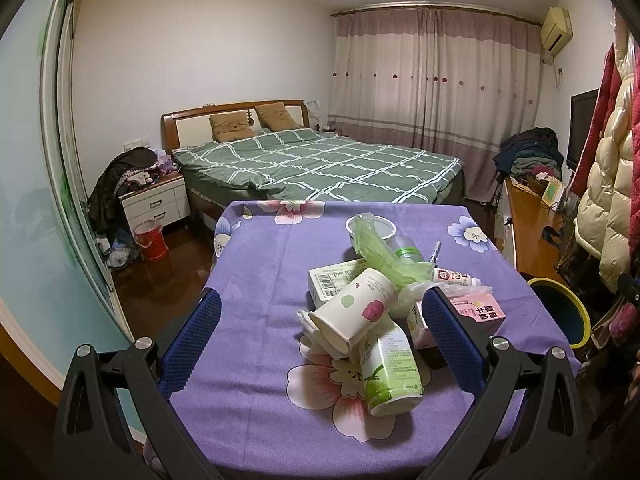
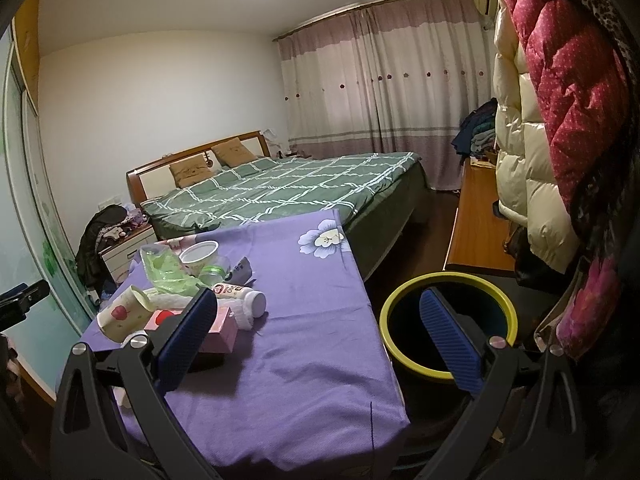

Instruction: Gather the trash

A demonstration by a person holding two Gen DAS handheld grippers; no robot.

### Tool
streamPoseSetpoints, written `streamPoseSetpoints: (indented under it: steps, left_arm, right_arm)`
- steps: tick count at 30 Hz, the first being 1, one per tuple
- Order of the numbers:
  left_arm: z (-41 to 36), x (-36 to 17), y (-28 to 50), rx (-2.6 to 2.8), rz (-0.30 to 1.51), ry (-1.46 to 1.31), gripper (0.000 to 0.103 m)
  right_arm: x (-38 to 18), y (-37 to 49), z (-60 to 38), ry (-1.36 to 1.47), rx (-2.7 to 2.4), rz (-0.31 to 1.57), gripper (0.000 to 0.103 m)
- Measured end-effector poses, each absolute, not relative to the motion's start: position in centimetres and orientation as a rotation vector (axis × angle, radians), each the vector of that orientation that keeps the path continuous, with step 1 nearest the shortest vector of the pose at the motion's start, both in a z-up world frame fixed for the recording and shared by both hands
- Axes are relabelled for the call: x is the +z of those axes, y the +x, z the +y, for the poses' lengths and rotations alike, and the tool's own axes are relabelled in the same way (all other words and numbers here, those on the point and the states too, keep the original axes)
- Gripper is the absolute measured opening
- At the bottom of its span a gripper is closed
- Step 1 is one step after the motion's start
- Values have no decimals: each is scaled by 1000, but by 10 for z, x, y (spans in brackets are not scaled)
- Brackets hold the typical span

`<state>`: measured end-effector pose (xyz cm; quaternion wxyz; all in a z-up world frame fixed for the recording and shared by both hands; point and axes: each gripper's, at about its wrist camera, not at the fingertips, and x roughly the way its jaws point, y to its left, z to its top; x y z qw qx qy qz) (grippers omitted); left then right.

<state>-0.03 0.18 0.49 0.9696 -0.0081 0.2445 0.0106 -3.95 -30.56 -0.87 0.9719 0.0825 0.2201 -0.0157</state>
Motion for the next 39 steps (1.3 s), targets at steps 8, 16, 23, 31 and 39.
streamPoseSetpoints:
  steps: [8,16,23,31,39]
  left_arm:
    - [1,5,0,21,495,-15,99]
    - [5,4,4,21,504,-12,99]
    - [3,1,8,23,513,0,99]
    - [2,0,8,26,513,2,99]
    - [2,-1,8,25,516,2,99]
  right_arm:
    - [-9,-38,-307,173,-35,444,97]
    - [-11,-35,-309,179,-34,454,97]
    - [-15,-32,-309,183,-36,460,97]
    - [-17,-30,-310,185,-36,463,97]
    - [-19,-29,-308,186,-33,464,97]
